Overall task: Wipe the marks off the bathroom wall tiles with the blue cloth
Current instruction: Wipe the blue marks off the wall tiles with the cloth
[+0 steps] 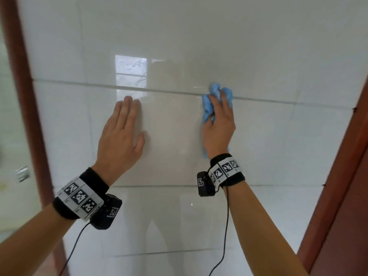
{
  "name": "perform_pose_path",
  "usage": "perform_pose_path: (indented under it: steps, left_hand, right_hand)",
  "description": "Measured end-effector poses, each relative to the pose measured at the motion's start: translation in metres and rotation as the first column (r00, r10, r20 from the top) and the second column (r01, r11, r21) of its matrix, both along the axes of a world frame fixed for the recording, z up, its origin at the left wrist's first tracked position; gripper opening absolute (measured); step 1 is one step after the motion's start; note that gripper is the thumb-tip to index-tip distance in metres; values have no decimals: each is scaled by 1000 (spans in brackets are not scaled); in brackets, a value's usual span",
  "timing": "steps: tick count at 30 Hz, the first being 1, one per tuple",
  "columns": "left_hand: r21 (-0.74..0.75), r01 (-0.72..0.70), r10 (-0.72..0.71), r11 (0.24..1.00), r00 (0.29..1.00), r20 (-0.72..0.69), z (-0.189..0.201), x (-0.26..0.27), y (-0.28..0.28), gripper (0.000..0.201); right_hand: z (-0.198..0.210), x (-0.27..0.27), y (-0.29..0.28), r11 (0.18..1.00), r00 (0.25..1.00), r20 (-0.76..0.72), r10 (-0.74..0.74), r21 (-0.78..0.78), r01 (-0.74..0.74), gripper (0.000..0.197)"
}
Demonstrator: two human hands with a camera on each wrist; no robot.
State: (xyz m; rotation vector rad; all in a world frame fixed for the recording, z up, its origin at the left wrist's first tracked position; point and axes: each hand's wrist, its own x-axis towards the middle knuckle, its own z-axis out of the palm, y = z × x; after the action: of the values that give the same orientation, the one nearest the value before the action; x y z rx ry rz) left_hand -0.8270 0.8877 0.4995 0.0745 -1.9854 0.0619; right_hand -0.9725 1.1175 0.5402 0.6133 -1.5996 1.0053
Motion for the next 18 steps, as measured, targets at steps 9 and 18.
perform_pose_path:
  steps: [9,18]
  left_hand:
    - [56,-101,102,993,995,-15,-6,61,-88,80]
    - [62,-122,112,991,982,152,-11,73,-116,73]
  right_hand:
    - [13,69,-158,923,976,-139,167,370,-105,71]
    - [96,82,-160,838,946,-224,235,539,-81,53]
